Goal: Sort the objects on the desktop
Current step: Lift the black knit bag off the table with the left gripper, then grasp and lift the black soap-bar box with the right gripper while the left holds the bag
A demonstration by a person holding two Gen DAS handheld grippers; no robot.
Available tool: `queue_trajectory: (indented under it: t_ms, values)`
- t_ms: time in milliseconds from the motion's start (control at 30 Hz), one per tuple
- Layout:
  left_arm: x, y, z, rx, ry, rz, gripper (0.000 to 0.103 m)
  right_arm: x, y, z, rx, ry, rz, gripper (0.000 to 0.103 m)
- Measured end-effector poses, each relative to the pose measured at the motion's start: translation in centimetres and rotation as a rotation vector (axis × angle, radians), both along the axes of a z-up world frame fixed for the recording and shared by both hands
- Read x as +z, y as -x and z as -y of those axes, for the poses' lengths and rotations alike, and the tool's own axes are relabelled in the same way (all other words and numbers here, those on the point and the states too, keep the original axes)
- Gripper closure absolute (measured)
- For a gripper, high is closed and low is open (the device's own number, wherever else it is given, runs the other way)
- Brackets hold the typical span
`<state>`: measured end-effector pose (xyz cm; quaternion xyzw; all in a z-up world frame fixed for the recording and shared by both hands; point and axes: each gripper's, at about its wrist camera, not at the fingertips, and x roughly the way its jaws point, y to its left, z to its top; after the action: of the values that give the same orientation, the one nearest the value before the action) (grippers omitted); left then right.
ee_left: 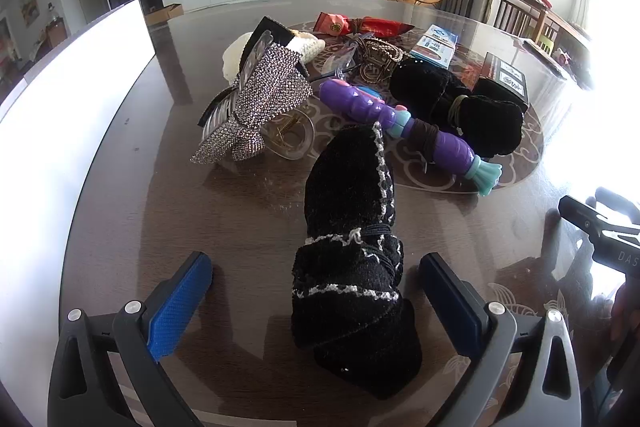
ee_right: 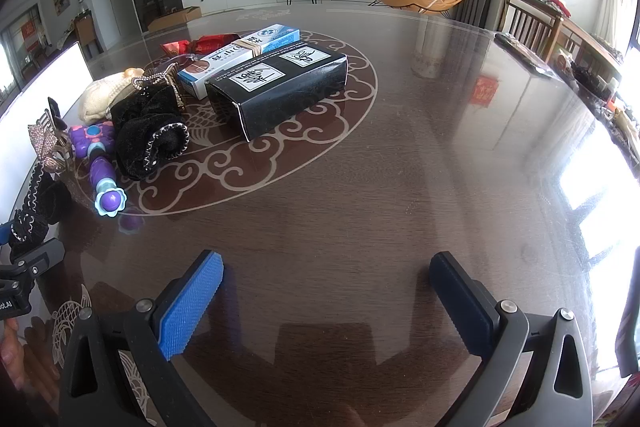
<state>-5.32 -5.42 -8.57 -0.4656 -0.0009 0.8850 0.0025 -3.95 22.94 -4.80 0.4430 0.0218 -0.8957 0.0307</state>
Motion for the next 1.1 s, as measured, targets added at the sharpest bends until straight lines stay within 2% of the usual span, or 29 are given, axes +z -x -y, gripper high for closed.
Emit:
queue_trajectory:
  t_ms: [100,200,267,333,400,533,600,700,833,1000,1100]
  values:
    - [0.1,0.4,0.0,0.002,0.002,0.024,0.000,0.0,0.0,0.0,0.000,0.000,0.000,0.000]
    - [0.3,1.1,0.1,-0.020,0.000,0.099,0.000,0.0,0.0,0.0,0.000,0.000,0.000,0.000]
    - [0.7,1.1,0.8,-0.018,-0.033,0.124,0.000,0.0,0.0,0.0,0.000,0.000,0.000,0.000]
    - [1.1,0.5,1.9,-0.003,-0.090,0.111,0.000,0.0,0.0,0.0,0.000,0.000,0.000,0.000]
    - [1.1,0.1,2.7,0.007,-0.108,0.115,0.000,0.0,0.0,0.0,0.000,0.000,0.000,0.000]
    - [1.2,-0.2,2.7,-0.021,-0.082,0.104,0.000,0.0,0.0,0.0,0.000,0.000,0.000,0.000]
    - [1.9,0.0,2.0,-0.047,-0.087,0.079,0.000,0.0,0.0,0.0,0.000,-0.001,0.000,0.000]
    - [2.3,1.0,0.5,-0.067,-0.053,0.061,0.000,0.0,-0.1,-0.1,0.000,-0.001,0.002,0.000]
    - [1.0,2.9,-0.6,-0.041,-0.061,0.103,0.000,-0.1,0.0,-0.2,0.000,-0.001,0.002,0.000]
    - [0.3,3.0,-1.0,-0.020,0.001,0.068,0.000,-0.1,-0.1,-0.3,0.018,-0.001,0.005,0.000]
    - [0.2,2.6,-0.9,-0.030,0.003,0.038,0.000,0.3,1.0,-0.8,0.052,0.021,0.066,0.000]
